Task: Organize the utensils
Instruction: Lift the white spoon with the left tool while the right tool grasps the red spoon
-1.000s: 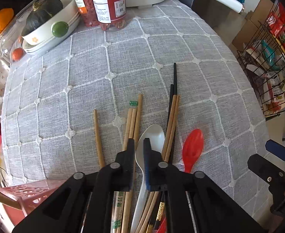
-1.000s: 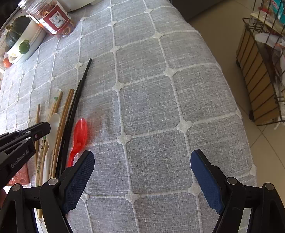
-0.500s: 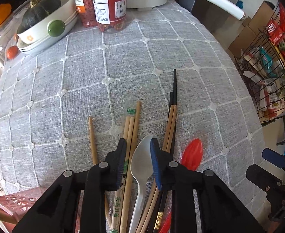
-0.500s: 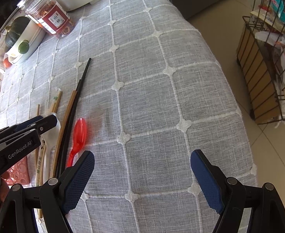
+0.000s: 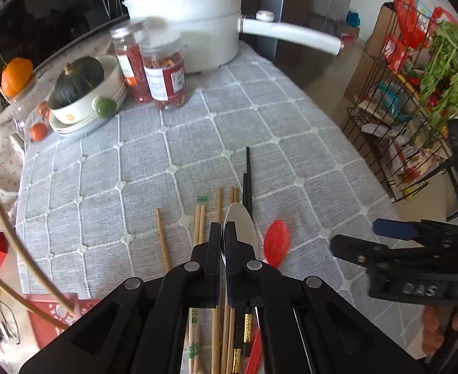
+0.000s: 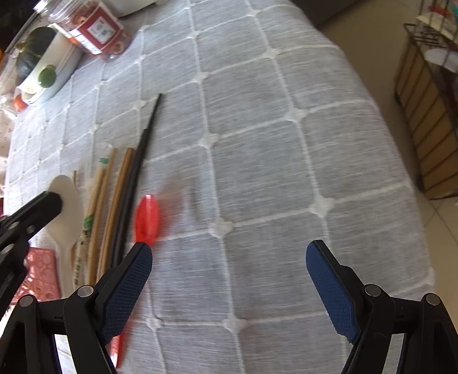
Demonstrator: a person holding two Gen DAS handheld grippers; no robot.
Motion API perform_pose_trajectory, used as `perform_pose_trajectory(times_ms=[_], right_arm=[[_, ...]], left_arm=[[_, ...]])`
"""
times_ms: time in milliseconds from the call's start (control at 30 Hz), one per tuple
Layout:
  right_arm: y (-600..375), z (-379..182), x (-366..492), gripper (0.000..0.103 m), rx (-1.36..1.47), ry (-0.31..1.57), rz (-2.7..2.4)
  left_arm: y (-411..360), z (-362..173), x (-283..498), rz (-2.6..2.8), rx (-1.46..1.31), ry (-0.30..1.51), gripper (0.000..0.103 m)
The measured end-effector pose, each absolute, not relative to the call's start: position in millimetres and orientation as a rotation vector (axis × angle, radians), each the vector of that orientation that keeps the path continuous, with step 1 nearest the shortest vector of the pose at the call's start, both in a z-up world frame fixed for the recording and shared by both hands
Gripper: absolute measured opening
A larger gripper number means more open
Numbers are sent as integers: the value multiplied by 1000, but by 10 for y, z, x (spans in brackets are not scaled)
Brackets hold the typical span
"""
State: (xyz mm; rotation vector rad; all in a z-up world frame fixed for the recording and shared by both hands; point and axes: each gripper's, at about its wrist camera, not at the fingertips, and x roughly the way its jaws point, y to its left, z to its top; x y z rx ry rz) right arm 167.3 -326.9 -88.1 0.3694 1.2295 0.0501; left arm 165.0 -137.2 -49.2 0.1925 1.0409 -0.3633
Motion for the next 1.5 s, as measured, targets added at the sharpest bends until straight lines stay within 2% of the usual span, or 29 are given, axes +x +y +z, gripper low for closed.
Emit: perform_pose_trajectory(times_ms=[133,300,667,733,767,900,1067,1500], right_arm=[[-3119,-908,1748,73,396,1216,126],[-2921,-986,1863,49,415,1222,191],[-2714,-1193,2054,25,362,1226,176],[-2678,-1182,2054,17,330,1211,177],[-2661,-1192,2054,8,320,1217,185],[-2622,-1161,2042,3,283,1191,186],[-2626,-979,1975,2,278,1130,171],[-2521,-316,1610,2,212,900,177]], left_arm=[[-1212,-125,1364,-395,179,945,2],[-944,215,1067,-415,152,852,2],[-58,375,959,-353,-57,724,2],[102,371,992,-323,-103,711,2],[177,375,1020,-303,-120,694,2],[454,385,1069,-213,-181,602,2],[635,350,1073,-102,-196,471,2],[351,168,1031,-15,22,275,2]])
